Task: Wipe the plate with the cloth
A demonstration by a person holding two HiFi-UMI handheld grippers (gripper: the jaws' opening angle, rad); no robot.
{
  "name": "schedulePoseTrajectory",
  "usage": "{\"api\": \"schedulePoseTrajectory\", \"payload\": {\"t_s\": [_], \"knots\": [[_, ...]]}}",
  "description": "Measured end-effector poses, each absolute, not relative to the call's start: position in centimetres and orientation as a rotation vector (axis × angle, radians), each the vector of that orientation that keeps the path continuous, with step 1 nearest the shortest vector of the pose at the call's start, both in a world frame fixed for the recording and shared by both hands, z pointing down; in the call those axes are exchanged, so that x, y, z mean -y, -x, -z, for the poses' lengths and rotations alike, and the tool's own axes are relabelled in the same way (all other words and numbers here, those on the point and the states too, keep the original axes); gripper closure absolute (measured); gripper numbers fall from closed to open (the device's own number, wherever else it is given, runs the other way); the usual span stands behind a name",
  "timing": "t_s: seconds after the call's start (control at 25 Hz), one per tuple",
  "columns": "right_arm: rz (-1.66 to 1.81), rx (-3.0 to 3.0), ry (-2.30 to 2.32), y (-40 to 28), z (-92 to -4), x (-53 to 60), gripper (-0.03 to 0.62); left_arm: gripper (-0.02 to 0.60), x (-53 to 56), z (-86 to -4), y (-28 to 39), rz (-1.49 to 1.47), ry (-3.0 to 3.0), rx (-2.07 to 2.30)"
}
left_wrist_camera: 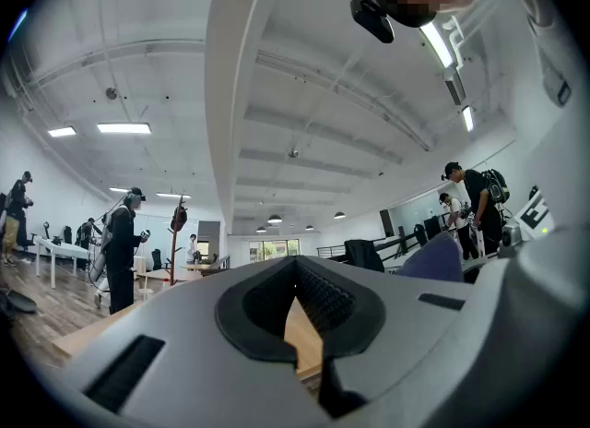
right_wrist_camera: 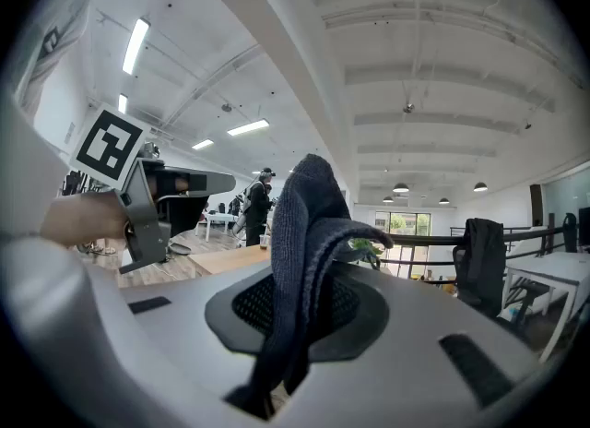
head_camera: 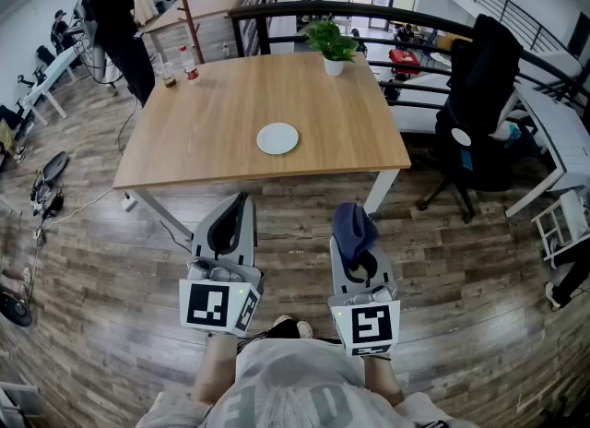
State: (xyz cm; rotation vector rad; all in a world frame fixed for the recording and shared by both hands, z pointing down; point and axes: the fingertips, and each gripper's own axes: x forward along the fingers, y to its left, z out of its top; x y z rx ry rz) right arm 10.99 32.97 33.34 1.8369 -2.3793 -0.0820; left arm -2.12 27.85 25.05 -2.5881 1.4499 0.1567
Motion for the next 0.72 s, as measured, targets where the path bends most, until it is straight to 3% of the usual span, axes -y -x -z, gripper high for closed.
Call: {"api": "schedulePoseTrajectory", "payload": {"t_s": [0.4,0.72], "knots": [[0.162,2.289,-1.801,-10.3,-33.6,-32.2,0.537,0.574,-26.2,-25.7,4.0,-0.239,2.613,-1.492],[0.135,2.367,-1.718,-8.1,-35.4,-31.2,0.537,0.574,-26.5,-26.8,4.9,-0.131,2.563,-1.498]]}}
